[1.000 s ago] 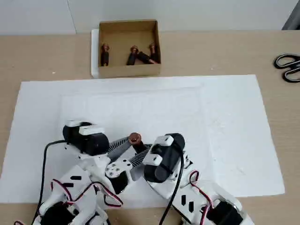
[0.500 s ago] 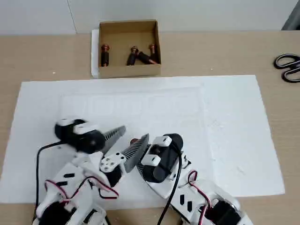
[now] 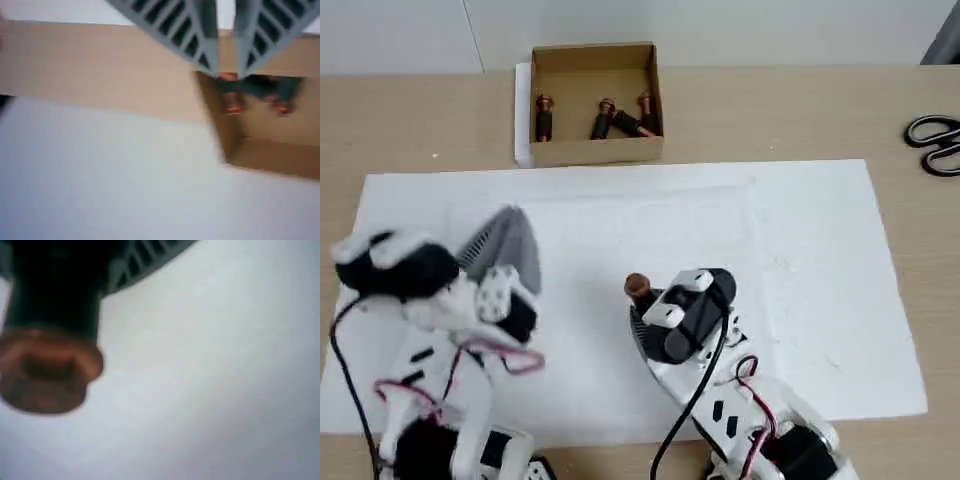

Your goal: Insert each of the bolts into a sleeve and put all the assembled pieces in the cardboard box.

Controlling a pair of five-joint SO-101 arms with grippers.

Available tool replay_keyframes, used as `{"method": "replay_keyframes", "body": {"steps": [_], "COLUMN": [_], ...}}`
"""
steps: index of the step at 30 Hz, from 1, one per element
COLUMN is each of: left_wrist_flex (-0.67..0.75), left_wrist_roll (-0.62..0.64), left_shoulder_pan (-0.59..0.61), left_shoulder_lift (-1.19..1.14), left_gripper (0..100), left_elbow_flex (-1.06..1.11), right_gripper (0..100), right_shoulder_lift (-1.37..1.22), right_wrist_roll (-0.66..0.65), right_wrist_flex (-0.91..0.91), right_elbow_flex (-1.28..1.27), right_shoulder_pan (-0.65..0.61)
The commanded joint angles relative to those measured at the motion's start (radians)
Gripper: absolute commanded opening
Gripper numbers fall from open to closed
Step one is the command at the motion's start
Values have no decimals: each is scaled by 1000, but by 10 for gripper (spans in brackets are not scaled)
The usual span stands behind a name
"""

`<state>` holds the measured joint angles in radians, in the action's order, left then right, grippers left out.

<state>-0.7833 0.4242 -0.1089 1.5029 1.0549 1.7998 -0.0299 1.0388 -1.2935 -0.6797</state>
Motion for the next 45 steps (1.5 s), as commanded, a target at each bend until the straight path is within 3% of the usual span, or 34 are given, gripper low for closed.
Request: {"method": "replay_keyframes", "body": {"steps": [1,7,12,18,24,29,45], "left_wrist_flex": [40,15,-152,-341,-368,-374,-433], "left_wrist_roll": [8,8,8,84,80,80,83], "left_shoulder_pan": [115,233,259,305,301,281,273], "left_shoulder_lift": [-166,-454,-743,-1007,-1145,-1186,-1166], "left_gripper": [7,7,7,7,7,7,7], "left_elbow_flex": [-79,-228,-463,-750,-858,-866,-863], "right_gripper": [3,3,3,3,3,3,3], "right_shoulder_lift": [-1,-61,-298,-662,-997,-1302,-2335], "right_wrist_roll": [-2,71,127,129,129,124,124], "right_wrist_flex": [24,21,-4,-53,-173,-249,-251], "right_elbow_flex": [14,31,97,293,535,815,2005], "right_shoulder_pan": [90,240,314,329,329,329,323]}}
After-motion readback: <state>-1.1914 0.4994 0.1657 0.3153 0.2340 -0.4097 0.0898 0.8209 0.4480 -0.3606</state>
